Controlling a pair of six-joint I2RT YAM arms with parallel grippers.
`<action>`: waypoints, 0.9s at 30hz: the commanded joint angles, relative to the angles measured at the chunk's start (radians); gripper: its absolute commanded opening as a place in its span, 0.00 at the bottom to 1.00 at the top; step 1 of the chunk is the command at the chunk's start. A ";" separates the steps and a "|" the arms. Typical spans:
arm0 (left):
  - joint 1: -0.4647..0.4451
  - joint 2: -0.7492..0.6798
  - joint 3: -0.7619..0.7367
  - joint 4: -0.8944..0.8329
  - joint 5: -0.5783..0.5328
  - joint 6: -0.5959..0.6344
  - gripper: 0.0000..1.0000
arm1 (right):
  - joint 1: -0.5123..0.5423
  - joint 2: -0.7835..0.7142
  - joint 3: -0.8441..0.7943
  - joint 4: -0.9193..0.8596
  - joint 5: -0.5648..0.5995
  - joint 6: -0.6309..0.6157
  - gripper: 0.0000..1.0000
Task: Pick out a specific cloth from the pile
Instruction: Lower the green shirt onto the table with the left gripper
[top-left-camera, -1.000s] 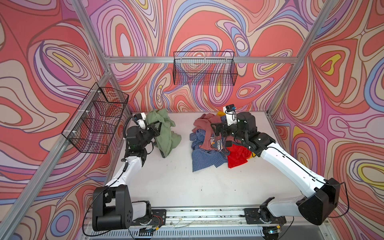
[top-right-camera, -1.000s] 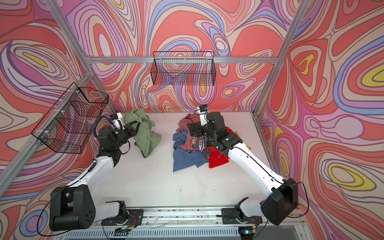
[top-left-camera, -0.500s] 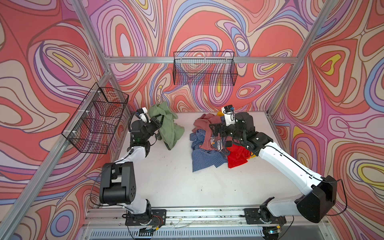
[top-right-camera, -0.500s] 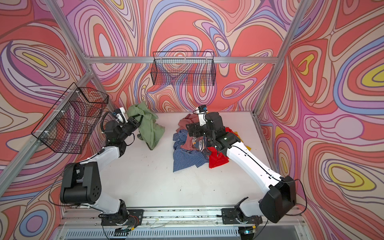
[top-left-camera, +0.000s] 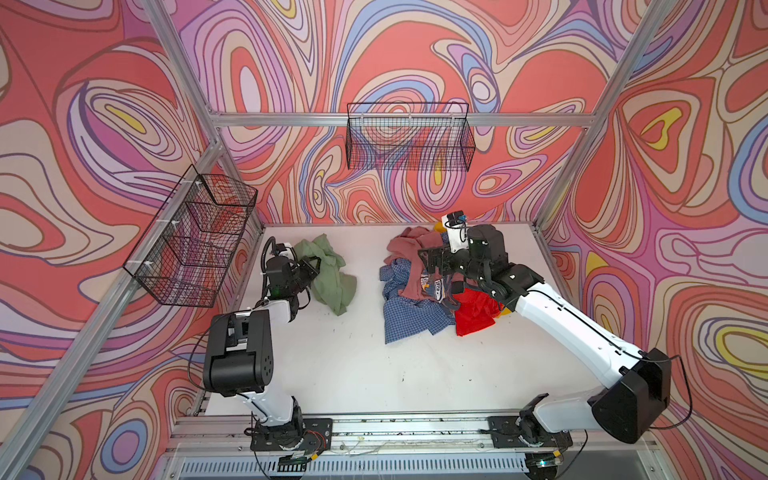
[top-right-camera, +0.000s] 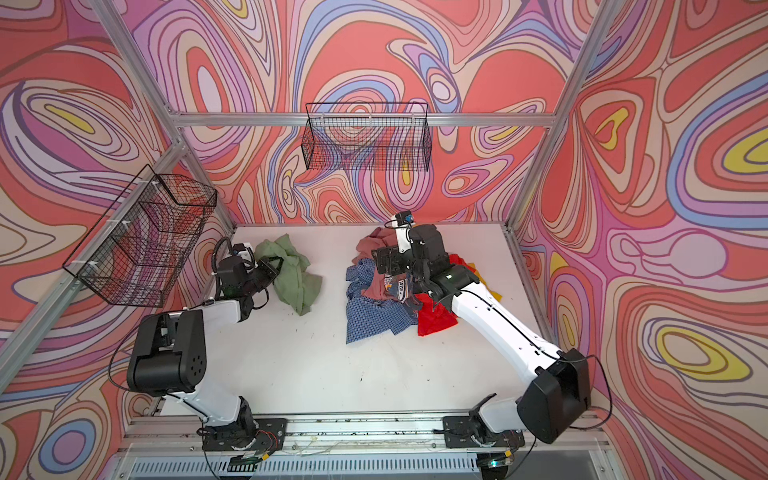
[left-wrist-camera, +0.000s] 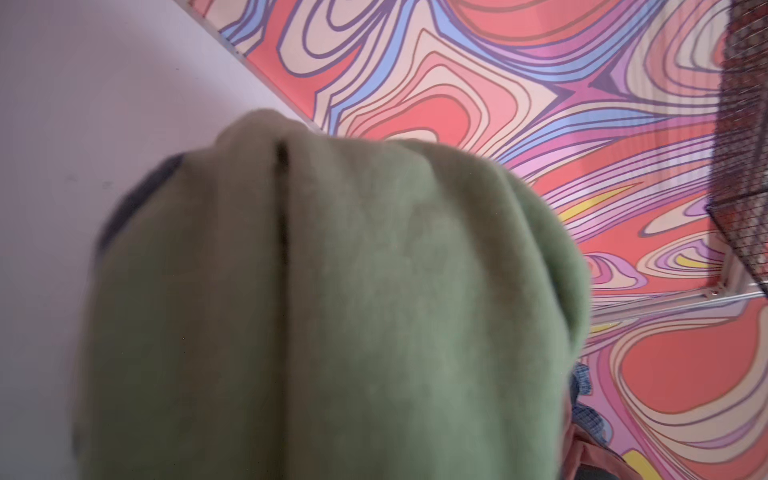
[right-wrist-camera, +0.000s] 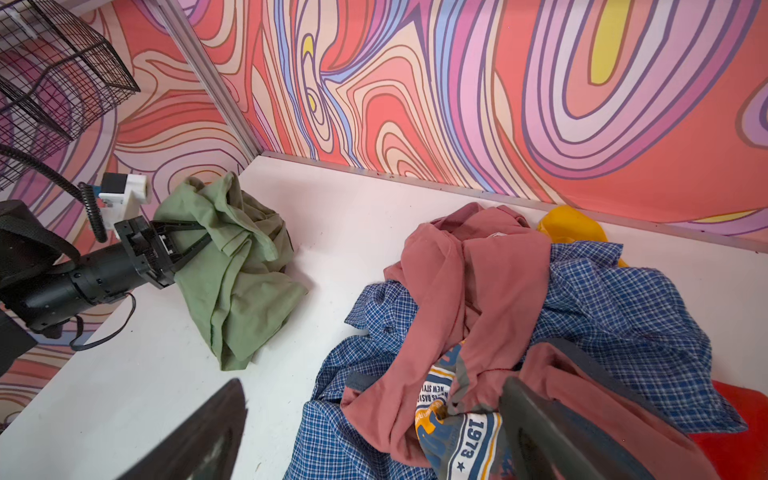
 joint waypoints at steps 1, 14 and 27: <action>0.002 -0.067 0.064 -0.245 -0.120 0.170 0.00 | -0.001 0.015 -0.019 0.003 0.005 -0.009 0.98; -0.078 -0.037 0.160 -0.571 -0.450 0.405 0.00 | -0.001 0.038 -0.027 -0.016 0.034 -0.029 0.98; -0.246 0.031 0.289 -0.839 -0.711 0.518 0.29 | -0.009 -0.007 -0.101 -0.023 0.082 -0.046 0.98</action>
